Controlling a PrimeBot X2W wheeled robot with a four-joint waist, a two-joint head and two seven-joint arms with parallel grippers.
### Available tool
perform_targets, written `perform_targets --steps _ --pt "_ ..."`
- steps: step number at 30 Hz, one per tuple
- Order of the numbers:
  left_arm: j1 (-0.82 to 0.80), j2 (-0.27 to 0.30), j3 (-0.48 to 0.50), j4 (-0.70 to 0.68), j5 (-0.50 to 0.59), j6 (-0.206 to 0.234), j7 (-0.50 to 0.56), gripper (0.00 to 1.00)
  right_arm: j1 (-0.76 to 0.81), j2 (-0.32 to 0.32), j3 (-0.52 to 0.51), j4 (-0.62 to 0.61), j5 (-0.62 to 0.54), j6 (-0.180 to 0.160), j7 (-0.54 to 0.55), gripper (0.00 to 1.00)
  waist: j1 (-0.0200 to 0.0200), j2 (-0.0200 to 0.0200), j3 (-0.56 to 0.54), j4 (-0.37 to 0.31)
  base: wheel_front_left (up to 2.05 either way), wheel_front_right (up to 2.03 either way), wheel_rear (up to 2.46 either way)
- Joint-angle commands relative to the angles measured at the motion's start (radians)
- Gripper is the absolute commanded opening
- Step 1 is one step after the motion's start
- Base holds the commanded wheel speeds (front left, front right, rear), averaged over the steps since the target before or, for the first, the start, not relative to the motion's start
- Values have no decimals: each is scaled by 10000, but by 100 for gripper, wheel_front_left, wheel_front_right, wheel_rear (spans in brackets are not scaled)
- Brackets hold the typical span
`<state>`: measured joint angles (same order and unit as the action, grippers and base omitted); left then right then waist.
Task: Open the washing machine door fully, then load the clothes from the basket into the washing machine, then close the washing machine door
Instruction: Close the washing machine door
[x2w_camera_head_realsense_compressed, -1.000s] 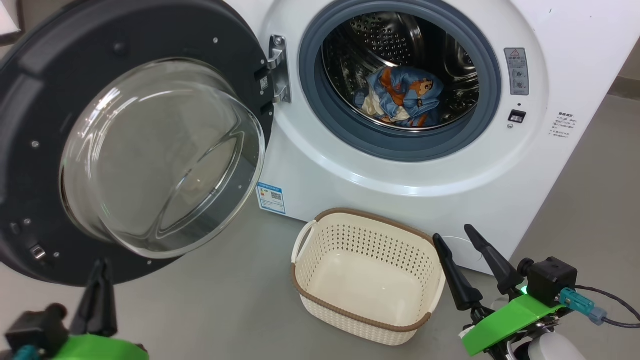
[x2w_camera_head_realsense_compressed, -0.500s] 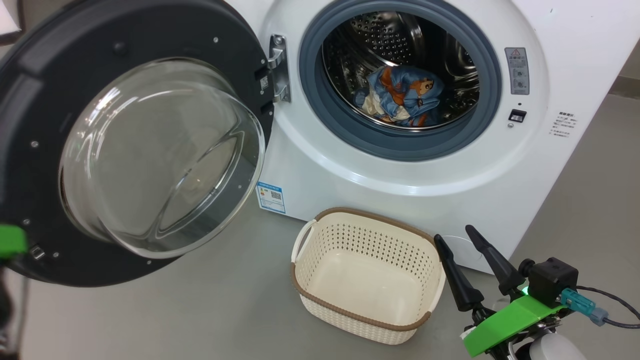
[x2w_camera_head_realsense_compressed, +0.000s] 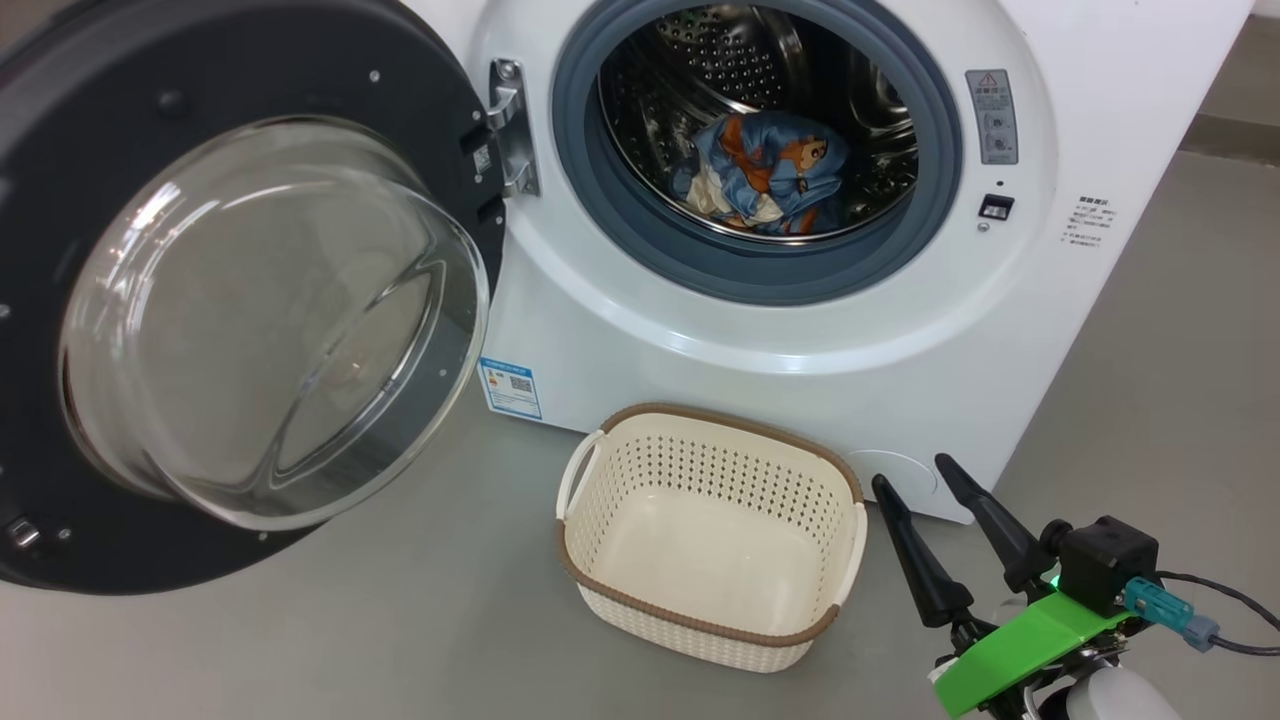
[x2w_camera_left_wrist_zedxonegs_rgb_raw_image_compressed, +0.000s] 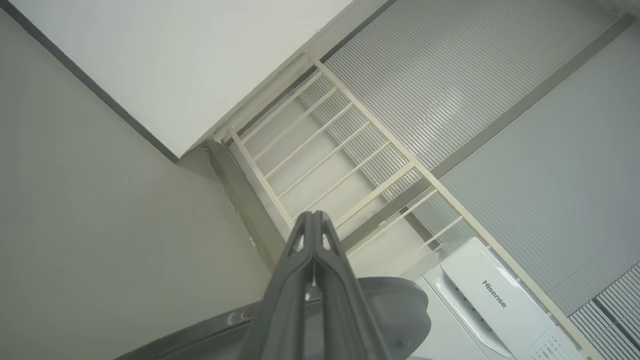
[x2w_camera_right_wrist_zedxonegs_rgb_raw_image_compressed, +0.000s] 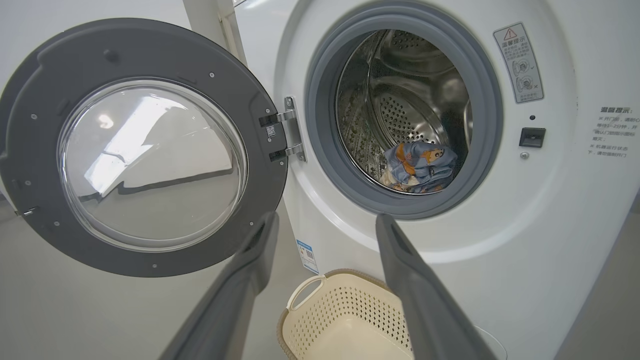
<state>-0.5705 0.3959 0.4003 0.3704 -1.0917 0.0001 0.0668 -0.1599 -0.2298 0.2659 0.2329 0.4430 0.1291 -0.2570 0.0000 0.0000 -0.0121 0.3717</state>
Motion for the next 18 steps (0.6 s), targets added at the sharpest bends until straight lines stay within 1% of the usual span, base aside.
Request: perform_targets --steps 1,10,15,18 --pt "-554 759 350 384 -125 -154 143 0 -160 -140 264 -210 40 16 -48 100 0 0 99 -104 0 0 0" --pt "-1302 1348 766 3302 -764 -582 495 0 -367 -368 440 -139 35 16 -48 100 0 0 378 -423 0 0 0" --pt "-1604 1633 1055 4519 -1085 -809 516 0 -500 -511 507 -109 32 16 -48 100 0 0 597 -609 0 0 0" --pt "-1712 1726 1111 4934 -1158 -868 528 0 -537 -562 522 -104 30 16 -48 100 0 0 669 -667 0 0 0"
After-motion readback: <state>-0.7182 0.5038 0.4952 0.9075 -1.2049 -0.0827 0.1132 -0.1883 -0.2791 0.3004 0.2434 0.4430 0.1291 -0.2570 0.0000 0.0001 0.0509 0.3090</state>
